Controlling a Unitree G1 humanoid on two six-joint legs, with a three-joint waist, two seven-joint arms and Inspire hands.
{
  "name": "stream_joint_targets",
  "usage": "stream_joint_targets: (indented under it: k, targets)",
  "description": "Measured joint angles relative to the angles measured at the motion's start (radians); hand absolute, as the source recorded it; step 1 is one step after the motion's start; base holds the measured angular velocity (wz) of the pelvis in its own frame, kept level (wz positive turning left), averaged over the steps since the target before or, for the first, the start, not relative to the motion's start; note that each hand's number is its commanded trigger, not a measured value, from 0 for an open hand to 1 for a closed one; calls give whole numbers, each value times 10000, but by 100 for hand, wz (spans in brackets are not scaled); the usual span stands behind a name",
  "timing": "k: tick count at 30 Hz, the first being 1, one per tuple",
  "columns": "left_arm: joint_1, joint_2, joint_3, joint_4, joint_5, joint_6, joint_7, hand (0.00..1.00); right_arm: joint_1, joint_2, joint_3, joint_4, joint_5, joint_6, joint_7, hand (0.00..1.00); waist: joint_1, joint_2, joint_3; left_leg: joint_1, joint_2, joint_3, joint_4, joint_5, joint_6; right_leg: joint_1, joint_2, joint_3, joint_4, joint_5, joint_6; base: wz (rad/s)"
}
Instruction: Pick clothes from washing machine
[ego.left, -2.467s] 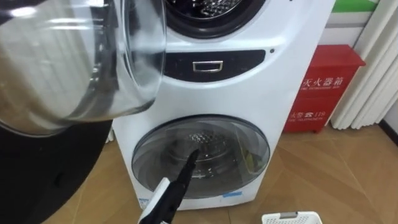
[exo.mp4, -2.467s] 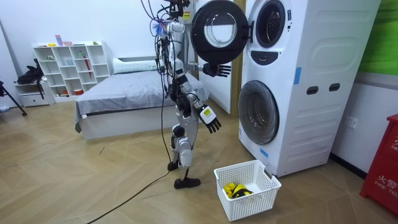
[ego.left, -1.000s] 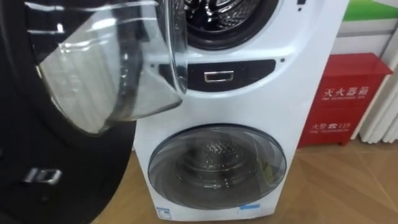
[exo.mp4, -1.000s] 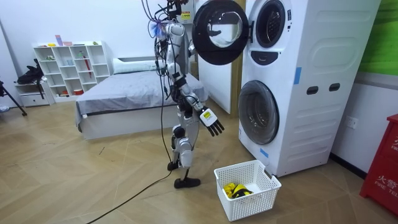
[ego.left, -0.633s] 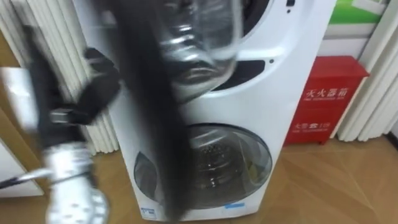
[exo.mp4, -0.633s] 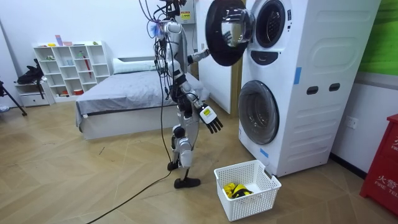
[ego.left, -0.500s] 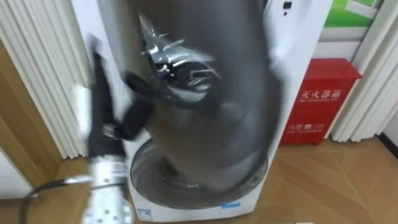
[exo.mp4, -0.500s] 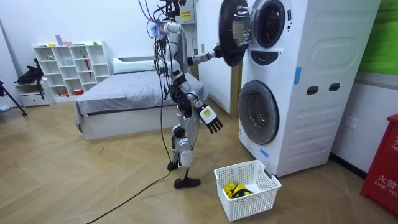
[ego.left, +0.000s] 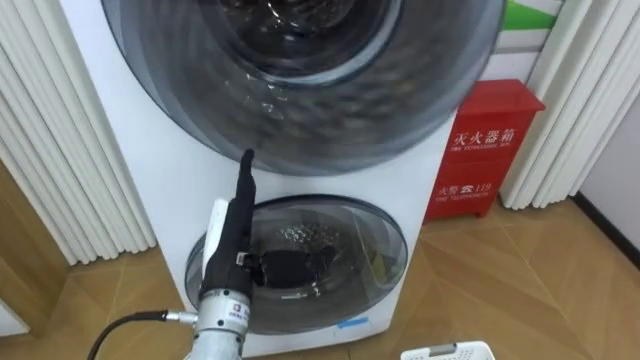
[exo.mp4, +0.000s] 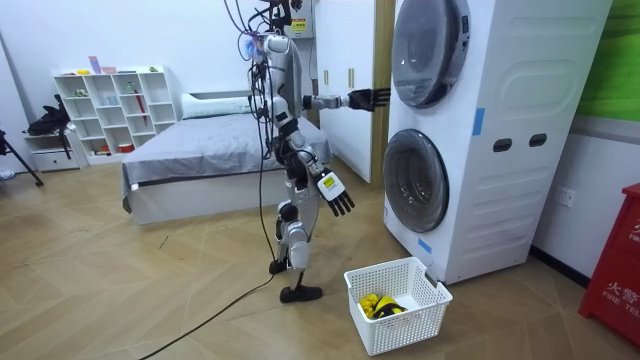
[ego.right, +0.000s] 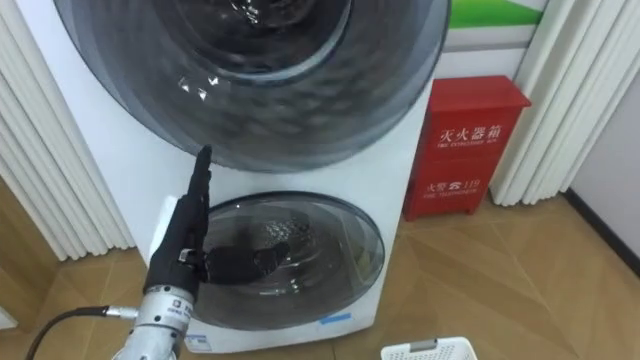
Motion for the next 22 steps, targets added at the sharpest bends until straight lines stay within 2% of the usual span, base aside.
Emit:
stream_joint_targets:
  k: [6, 10, 12, 13, 15, 16, 18, 19, 21, 22]
  targets:
    - [34, 301, 136, 782, 138, -3, 2, 0, 17, -5, -36, -10, 56, -5, -10, 0, 29, 7, -3, 7, 14, 8, -2, 0, 0, -48, 34, 138, 93, 2, -7, -1]
    - [517, 500, 325, 1401, 624, -150, 5, 0, 86, -32, -38, -58, 184, -7, -13, 0, 59, 47, -33, 27, 25, 15, -14, -1, -2, -7, 53, 165, 107, 8, -17, -2]
    - [1136, 646, 351, 2677, 1009, -499, 22, 0, 94, -131, -40, -44, 193, -22, 2, 0, 70, 141, -81, 177, 24, 52, -41, -1, -2, 99, 62, 219, 85, 8, -18, -10]
    - [1376, 659, 402, 3021, 1092, -512, 38, 0, 126, -156, -51, -42, 232, -30, 2, 0, 63, 157, -96, 246, 25, 52, -62, -2, -3, 140, 68, 228, 78, 3, -24, -15]
    - [2340, 689, 588, 4368, 1367, -604, 59, 0, 306, -173, -290, 22, 465, -122, 4, 0, 112, 148, -97, 407, 54, 36, -126, -34, -53, 239, 108, 229, 85, -23, -53, -6]
    - [2474, 664, 686, 4874, 1404, -623, 59, 0, 310, -174, -351, 61, 556, -122, 3, 0, 161, 140, -94, 415, 60, 36, -135, -39, -61, 272, 119, 230, 85, -24, -54, 0]
    - [3161, 672, 1434, 6459, 1396, -613, 60, 0, 467, -197, -389, 90, 1058, -123, 3, 0, 423, 101, -66, 438, 102, 36, -161, -75, -120, 201, 173, 216, 81, -48, -101, -4]
    - [3295, 697, 1671, 6837, 1390, -627, 62, 0, 495, -197, -404, 167, 1153, -144, -3, 0, 498, 76, -79, 442, 123, 32, -157, -85, -131, 204, 191, 216, 83, -48, -110, 0]
    - [3523, 866, 2441, 8633, 1365, -630, 217, 0, 455, -202, -440, 724, 1850, -211, 18, 0, 835, 5, -106, 527, 173, 14, -155, -123, -193, 266, 271, 220, 95, -43, -137, 0]
    - [3644, 916, 2538, 8921, 1364, -619, 337, 0, 465, -207, -438, 786, 2039, -210, 41, 0, 880, 1, -108, 543, 179, 15, -152, -135, -206, 284, 291, 216, 100, -43, -138, 0]
